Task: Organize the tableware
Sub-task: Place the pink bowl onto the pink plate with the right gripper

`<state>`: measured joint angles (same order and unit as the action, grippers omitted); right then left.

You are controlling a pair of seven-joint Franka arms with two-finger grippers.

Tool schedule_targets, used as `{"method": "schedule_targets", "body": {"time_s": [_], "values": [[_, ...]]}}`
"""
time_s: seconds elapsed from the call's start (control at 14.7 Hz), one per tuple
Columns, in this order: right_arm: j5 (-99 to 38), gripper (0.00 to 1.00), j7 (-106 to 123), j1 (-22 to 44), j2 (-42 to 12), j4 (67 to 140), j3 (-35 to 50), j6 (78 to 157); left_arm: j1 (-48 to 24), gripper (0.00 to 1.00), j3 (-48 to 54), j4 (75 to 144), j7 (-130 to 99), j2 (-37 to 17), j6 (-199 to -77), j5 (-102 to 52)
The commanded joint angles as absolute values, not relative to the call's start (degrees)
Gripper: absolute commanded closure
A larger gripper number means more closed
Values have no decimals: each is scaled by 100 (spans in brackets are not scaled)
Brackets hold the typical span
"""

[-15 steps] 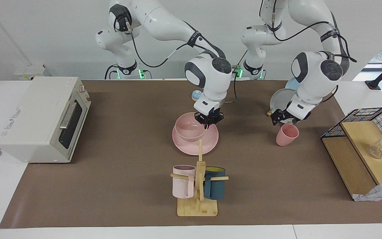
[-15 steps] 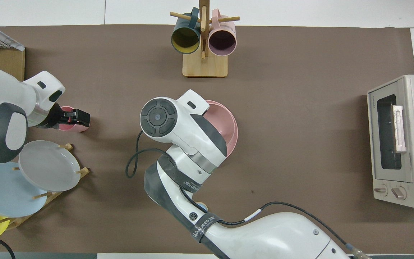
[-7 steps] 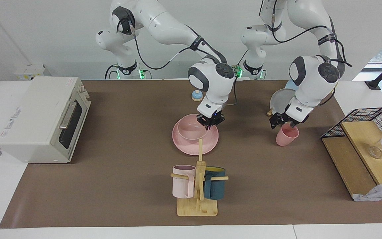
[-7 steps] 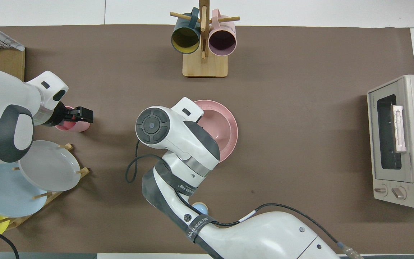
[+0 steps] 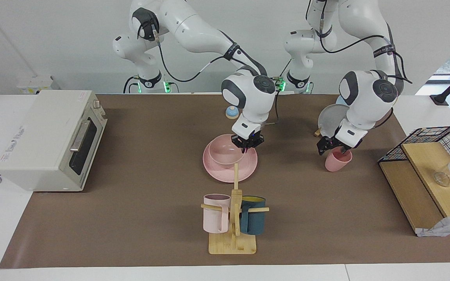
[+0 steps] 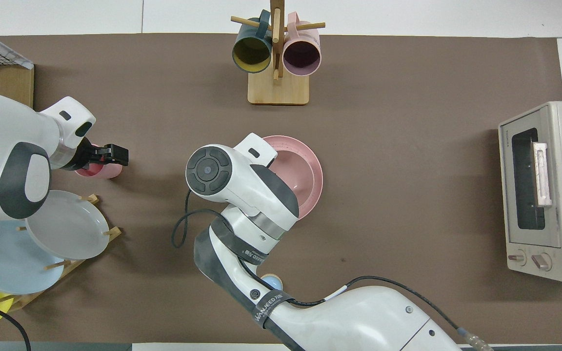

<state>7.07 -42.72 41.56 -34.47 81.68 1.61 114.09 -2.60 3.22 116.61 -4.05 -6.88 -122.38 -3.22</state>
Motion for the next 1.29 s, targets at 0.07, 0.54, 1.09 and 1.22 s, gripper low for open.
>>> {"method": "schedule_targets", "body": {"time_s": [0.07, 0.54, 1.09, 1.22], "values": [[483, 100, -4430, 4122, -3401, 8271, 202, 11584, -272, 31, 308, 11988, -316, -642, -12613, -378], [387, 60, -4421, 4070, -3367, 8052, 202, 11506, -211, 100, 308, 11971, -97, -650, -12647, -378], [317, 48, -3580, 2807, -2156, 7848, 184, 9935, -579, 100, 334, 9673, -673, -948, -10279, -422], [282, 29, -3263, 2279, -1830, 7901, 193, 9486, -1017, 100, 343, 8715, -1376, -1273, -9549, -562]]}}
